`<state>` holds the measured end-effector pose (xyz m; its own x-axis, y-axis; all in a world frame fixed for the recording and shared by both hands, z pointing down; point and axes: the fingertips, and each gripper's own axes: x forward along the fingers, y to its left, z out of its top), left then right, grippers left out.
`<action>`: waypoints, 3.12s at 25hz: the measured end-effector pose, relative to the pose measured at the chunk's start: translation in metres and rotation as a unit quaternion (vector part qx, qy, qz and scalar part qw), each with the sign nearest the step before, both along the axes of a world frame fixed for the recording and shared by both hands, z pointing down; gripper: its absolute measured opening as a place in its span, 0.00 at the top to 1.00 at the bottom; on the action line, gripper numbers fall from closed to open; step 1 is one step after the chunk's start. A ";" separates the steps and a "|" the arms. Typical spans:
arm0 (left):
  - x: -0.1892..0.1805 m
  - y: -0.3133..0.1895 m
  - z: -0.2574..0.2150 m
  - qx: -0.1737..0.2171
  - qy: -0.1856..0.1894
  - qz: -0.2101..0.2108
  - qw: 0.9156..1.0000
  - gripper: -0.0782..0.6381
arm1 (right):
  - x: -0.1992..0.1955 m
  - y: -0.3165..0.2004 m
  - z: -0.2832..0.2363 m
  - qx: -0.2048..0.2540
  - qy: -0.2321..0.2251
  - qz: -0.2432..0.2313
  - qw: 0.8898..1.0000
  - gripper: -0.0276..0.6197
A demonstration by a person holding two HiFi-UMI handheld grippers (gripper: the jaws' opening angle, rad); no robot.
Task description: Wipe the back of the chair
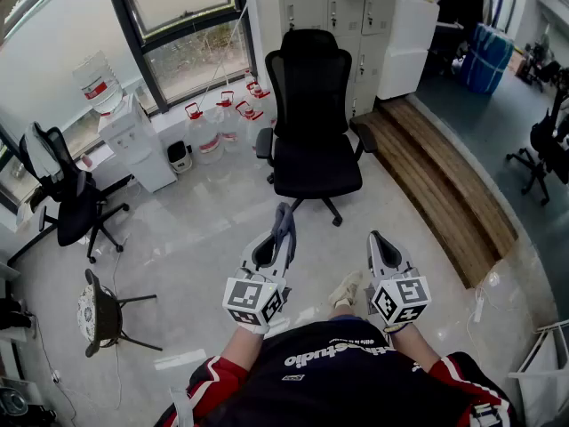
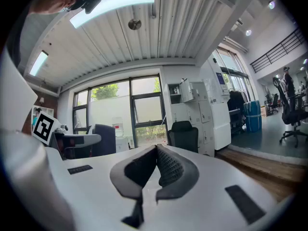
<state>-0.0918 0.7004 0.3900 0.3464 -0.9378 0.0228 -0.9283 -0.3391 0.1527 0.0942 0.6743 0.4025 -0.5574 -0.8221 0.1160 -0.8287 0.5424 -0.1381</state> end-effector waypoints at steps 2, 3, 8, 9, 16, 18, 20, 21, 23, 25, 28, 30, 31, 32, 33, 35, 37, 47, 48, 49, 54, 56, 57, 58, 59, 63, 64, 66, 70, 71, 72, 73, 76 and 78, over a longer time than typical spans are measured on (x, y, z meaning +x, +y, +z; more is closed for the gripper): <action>0.002 0.000 0.001 0.000 0.001 0.000 1.000 0.81 | 0.000 0.001 0.000 0.000 0.000 -0.002 1.000 0.96; 0.002 0.000 0.000 0.000 0.001 0.001 1.000 0.81 | 0.000 0.000 0.000 0.000 0.000 -0.003 1.000 0.96; 0.001 0.000 0.000 0.001 0.003 0.002 1.000 0.81 | -0.002 0.000 -0.001 0.002 0.002 -0.004 1.000 0.96; 0.001 0.000 0.003 0.001 0.003 0.002 1.000 0.81 | -0.002 0.001 0.002 0.002 0.001 -0.004 1.000 0.96; -0.002 -0.004 0.004 -0.002 0.007 0.002 1.000 0.81 | -0.007 -0.003 0.002 -0.001 0.001 -0.006 1.000 0.96; -0.004 -0.005 0.006 -0.005 0.008 0.001 1.000 0.81 | -0.009 -0.005 0.002 -0.001 -0.008 -0.006 1.000 0.95; -0.006 -0.008 0.009 -0.007 0.010 -0.001 1.000 0.81 | -0.009 -0.008 0.004 -0.003 -0.009 -0.007 1.000 0.95; -0.006 -0.011 0.010 -0.008 0.010 -0.001 1.000 0.81 | -0.010 -0.011 0.005 -0.004 -0.007 -0.008 1.000 0.95; -0.006 -0.016 0.010 -0.009 0.010 -0.002 1.000 0.81 | -0.010 -0.016 0.008 -0.009 -0.006 -0.011 1.000 0.95; -0.008 -0.021 0.011 -0.011 0.011 -0.004 1.000 0.81 | -0.012 -0.023 0.010 -0.015 -0.006 -0.011 1.000 0.95; -0.012 -0.033 0.017 -0.016 0.012 -0.009 1.000 0.81 | -0.015 -0.036 0.015 -0.019 -0.007 -0.016 1.000 0.95; -0.014 -0.044 0.019 -0.020 0.013 -0.012 1.000 0.81 | -0.018 -0.048 0.017 -0.022 -0.007 -0.021 1.000 0.95; -0.015 -0.051 0.020 -0.022 0.013 -0.013 1.000 0.81 | -0.019 -0.054 0.017 -0.025 -0.007 -0.023 0.999 0.95; -0.016 -0.058 0.020 -0.023 0.014 -0.014 1.000 0.81 | -0.021 -0.062 0.018 -0.027 -0.007 -0.024 0.999 0.95; -0.017 -0.067 0.020 -0.025 0.014 -0.015 0.999 0.81 | -0.022 -0.070 0.018 -0.029 -0.006 -0.026 0.999 0.95; -0.020 -0.084 0.020 -0.029 0.016 -0.017 0.999 0.81 | -0.025 -0.088 0.019 -0.034 -0.006 -0.028 0.999 0.95; -0.020 -0.104 0.022 -0.032 0.016 -0.019 0.999 0.81 | -0.025 -0.108 0.021 -0.037 -0.006 -0.031 0.999 0.95; 0.003 -0.250 0.006 -0.034 0.008 -0.033 0.999 0.81 | -0.002 -0.253 0.007 -0.038 -0.023 -0.050 0.998 0.95; 0.006 -0.267 0.002 -0.033 0.006 -0.035 0.999 0.81 | 0.001 -0.270 0.005 -0.037 -0.026 -0.053 0.998 0.95; 0.009 -0.283 -0.001 -0.031 0.004 -0.037 0.999 0.81 | 0.005 -0.286 0.003 -0.036 -0.030 -0.055 0.997 0.95; 0.026 -0.357 -0.016 -0.030 -0.015 -0.041 0.999 0.81 | 0.022 -0.358 -0.006 -0.032 -0.048 -0.065 0.996 0.95; 0.037 -0.385 -0.021 -0.033 -0.022 -0.039 0.998 0.81 | 0.032 -0.385 -0.008 -0.035 -0.057 -0.066 0.996 0.95; 0.044 -0.399 -0.022 -0.035 -0.025 -0.036 0.998 0.81 | 0.038 -0.398 -0.010 -0.036 -0.062 -0.066 0.995 0.95; 0.052 -0.412 -0.023 -0.038 -0.026 -0.033 0.998 0.81 | 0.044 -0.410 -0.010 -0.036 -0.067 -0.066 0.995 0.95; 0.059 -0.424 -0.023 -0.040 -0.027 -0.029 0.998 0.81 | 0.050 -0.421 -0.009 -0.036 -0.071 -0.065 0.995 0.95; 0.086 -0.461 -0.017 -0.046 -0.032 -0.019 0.998 0.81 | 0.073 -0.457 0.001 -0.039 -0.079 -0.060 0.994 0.95; 0.091 -0.468 -0.016 -0.047 -0.035 -0.016 0.998 0.81 | 0.076 -0.466 0.004 -0.041 -0.080 -0.059 0.994 0.95; 0.098 -0.480 -0.014 -0.051 -0.041 -0.010 0.998 0.81 | 0.080 -0.479 0.007 -0.044 -0.082 -0.058 0.994 0.95; 0.097 -0.501 -0.009 -0.054 -0.040 -0.010 0.998 0.81 | 0.075 -0.499 0.011 -0.046 -0.085 -0.062 0.993 0.95; 0.097 -0.507 -0.007 -0.055 -0.039 -0.011 0.998 0.81 | 0.073 -0.505 0.013 -0.047 -0.083 -0.064 0.993 0.95; 0.095 -0.513 -0.004 -0.056 -0.038 -0.010 0.998 0.81 | 0.070 -0.511 0.015 -0.049 -0.081 -0.066 0.993 0.95; 0.093 -0.520 -0.002 -0.057 -0.037 -0.009 0.998 0.81 | 0.066 -0.517 0.016 -0.050 -0.079 -0.067 0.993 0.95; 0.081 -0.544 0.008 -0.059 -0.028 -0.007 0.998 0.81 | 0.051 -0.540 0.021 -0.051 -0.070 -0.069 0.994 0.95; 0.074 -0.566 0.017 -0.062 -0.016 -0.002 0.998 0.81 | 0.044 -0.558 0.024 -0.052 -0.060 -0.066 0.995 0.95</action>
